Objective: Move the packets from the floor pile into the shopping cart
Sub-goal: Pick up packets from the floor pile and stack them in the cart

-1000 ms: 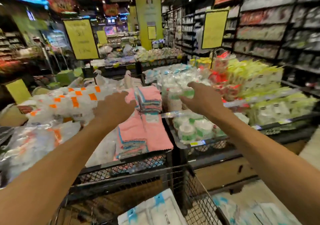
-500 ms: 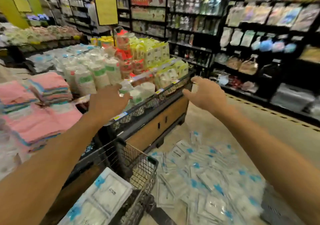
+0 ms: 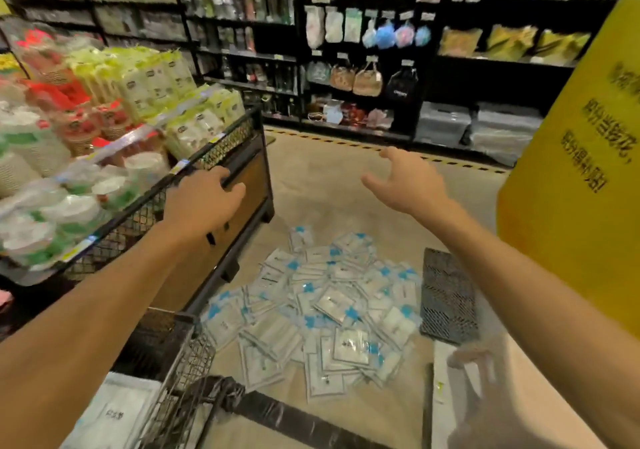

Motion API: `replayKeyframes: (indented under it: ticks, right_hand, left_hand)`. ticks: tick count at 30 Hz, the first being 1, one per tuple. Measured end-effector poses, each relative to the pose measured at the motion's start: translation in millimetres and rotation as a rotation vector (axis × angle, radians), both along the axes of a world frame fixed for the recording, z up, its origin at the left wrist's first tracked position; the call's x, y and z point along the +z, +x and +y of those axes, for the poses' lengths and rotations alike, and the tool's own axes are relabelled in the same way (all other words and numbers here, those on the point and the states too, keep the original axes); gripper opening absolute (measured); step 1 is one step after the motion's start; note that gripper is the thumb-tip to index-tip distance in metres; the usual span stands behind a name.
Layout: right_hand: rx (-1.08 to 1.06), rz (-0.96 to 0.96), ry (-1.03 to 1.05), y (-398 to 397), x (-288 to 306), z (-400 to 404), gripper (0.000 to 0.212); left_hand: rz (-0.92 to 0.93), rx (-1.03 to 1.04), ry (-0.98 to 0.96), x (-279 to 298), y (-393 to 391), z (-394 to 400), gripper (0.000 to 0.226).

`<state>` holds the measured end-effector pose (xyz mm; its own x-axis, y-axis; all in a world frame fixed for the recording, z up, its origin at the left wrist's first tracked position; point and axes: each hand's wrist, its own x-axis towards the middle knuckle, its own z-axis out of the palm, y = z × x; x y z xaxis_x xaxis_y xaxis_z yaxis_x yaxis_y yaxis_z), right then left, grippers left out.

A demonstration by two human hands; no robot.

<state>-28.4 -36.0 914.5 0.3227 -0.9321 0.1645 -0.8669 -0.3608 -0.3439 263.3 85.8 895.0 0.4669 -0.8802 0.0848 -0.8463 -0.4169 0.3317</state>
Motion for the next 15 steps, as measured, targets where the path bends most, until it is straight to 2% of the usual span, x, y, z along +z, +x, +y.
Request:
replayKeyframes:
  ticks: [7, 10, 15]
  right_hand:
    - [-0.124, 0.013, 0.083, -91, -56, -46, 0.070]
    - [-0.184, 0.019, 0.111, -112, -81, -62, 0.070]
    - [-0.281, 0.036, 0.179, -129, -128, -83, 0.072]
  left_hand:
    - [-0.052, -0.060, 0.120, -45, -61, -71, 0.059]
    - [-0.067, -0.103, 0.119, -63, -76, -102, 0.054]
    - [-0.095, -0.177, 0.164, -111, -93, -150, 0.059]
